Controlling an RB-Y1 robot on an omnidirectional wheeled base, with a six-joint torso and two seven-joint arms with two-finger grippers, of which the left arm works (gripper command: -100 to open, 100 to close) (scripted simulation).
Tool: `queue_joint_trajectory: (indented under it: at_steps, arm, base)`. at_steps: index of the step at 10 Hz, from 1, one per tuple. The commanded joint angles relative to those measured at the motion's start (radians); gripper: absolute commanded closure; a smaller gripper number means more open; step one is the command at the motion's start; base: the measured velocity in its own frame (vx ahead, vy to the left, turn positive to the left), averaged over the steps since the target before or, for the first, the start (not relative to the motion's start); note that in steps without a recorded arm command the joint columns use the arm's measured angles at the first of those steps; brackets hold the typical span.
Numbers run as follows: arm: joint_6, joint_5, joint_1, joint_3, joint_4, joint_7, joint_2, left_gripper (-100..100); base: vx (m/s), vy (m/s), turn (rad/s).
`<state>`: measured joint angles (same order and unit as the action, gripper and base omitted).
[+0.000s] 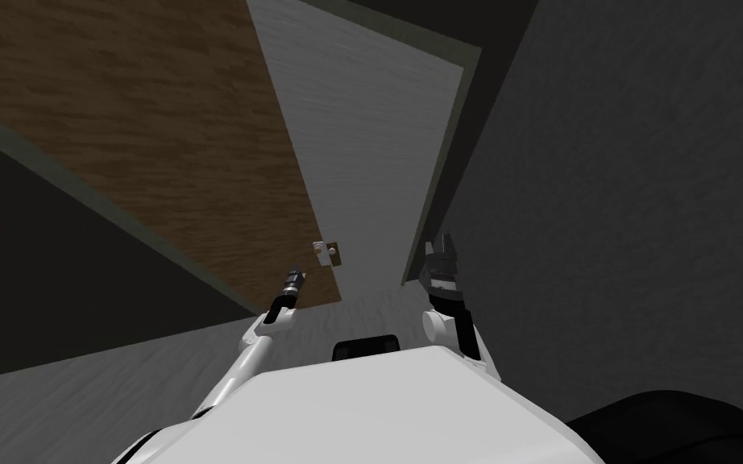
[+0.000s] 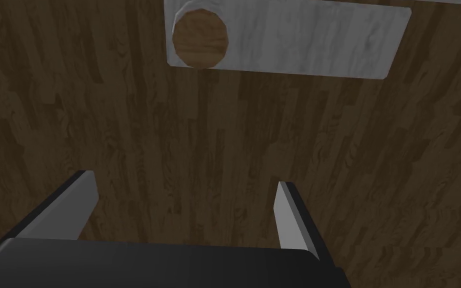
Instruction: Pull the door open
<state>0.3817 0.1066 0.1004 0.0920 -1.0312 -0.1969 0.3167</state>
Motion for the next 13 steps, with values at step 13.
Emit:
queue_joint_trajectory:
  at_steps: [13]
  arm:
    - [-0.015,0.004,0.029,0.036,0.019,0.016,0.004,-100]
  base:
    - [0.118,-0.007,-0.008]
